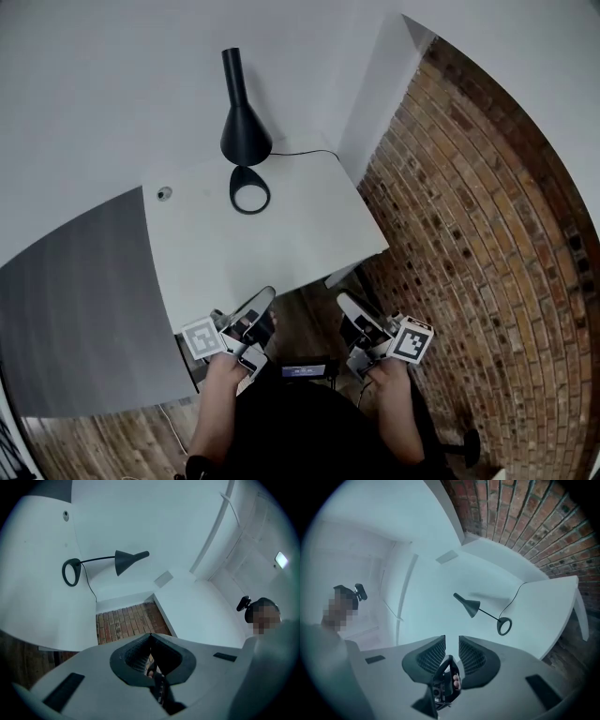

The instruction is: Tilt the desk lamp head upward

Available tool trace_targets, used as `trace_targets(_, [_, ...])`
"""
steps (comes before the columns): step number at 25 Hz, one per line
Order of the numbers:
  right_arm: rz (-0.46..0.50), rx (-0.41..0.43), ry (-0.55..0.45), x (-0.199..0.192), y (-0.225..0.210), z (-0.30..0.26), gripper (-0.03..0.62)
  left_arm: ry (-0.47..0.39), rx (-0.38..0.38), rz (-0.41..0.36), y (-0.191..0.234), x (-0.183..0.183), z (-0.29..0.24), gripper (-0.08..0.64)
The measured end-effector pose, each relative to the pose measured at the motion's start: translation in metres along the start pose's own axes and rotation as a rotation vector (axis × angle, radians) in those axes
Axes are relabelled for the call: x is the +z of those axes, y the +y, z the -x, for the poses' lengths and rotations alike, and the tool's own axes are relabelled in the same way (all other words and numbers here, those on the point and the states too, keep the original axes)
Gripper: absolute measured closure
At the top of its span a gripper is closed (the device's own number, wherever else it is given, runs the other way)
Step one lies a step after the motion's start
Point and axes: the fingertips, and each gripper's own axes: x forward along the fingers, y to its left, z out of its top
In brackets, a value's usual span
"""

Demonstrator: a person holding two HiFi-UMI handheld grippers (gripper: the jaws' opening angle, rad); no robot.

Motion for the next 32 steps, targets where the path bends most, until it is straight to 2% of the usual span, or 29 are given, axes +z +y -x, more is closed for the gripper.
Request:
trace_targets(6, [-0.010, 0.023, 0.047, 0.005, -0.007, -0.047, 0.500, 0.020, -0.006, 0.007, 0.010, 0.018, -0.018, 0.551])
trace_targets(10, [-0.030, 0.050, 0.085, 0.008, -0.015, -0.069, 0.500, 0.000, 0.015, -0.021, 0.016, 0.033, -0.020, 0.551])
trace_targets(18, [-0.073, 0.164, 0.182, 0.031, -0.040, -0.119, 0.500, -0.108, 0.110, -0.056, 0.040, 0.069, -0.031, 0.551])
trace_targets(23, [-0.102, 0.249, 0.228, 0.064, -0.059, -0.145, 0.500, -0.159, 0.156, -0.137, 0.043, 0.092, -0.058, 0.551])
trace_targets(26, [-0.113, 0.295, 0.270, 0.077, -0.068, -0.154, 0.500, -0.185, 0.211, -0.165, 0.052, 0.094, -0.067, 0.551])
trace_targets(32, [-0.188, 0.337, 0.337, 0.087, -0.088, -0.160, 0.500, -0.242, 0.272, -0.150, 0.063, 0.091, -0.077, 0.551])
